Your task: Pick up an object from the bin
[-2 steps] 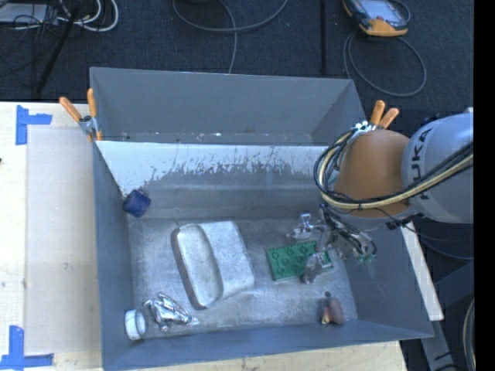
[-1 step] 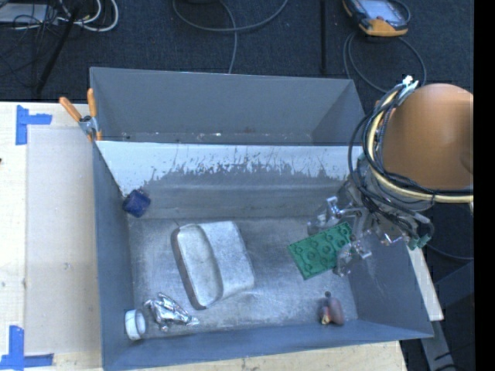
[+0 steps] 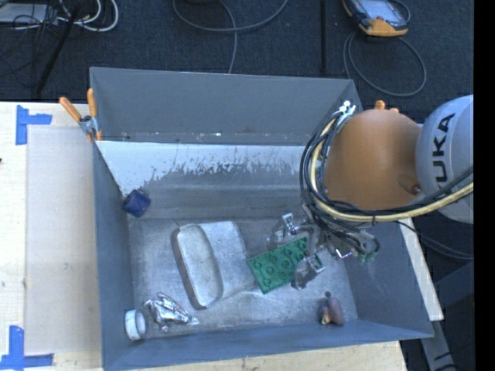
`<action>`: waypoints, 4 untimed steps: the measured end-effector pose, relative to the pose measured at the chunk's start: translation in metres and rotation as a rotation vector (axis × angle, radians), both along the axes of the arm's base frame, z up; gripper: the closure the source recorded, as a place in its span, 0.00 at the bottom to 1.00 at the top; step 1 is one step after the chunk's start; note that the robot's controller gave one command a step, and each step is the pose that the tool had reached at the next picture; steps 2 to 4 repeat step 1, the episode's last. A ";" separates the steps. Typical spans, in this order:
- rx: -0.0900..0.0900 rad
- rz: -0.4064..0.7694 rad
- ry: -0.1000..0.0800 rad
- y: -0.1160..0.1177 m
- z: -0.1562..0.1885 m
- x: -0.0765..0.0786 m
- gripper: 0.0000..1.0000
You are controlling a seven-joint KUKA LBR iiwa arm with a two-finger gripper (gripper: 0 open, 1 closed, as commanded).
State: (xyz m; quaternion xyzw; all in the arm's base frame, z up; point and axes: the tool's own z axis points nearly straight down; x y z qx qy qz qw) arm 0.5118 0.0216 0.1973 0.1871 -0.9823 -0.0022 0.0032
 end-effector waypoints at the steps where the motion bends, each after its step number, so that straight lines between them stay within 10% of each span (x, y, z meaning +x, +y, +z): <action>1: -0.002 0.325 -0.014 0.001 0.124 0.024 1.00; 4: -0.002 0.325 -0.014 0.001 0.124 0.024 1.00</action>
Offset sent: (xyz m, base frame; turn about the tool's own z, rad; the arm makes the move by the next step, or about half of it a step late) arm 0.0221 0.0007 0.1223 -0.3257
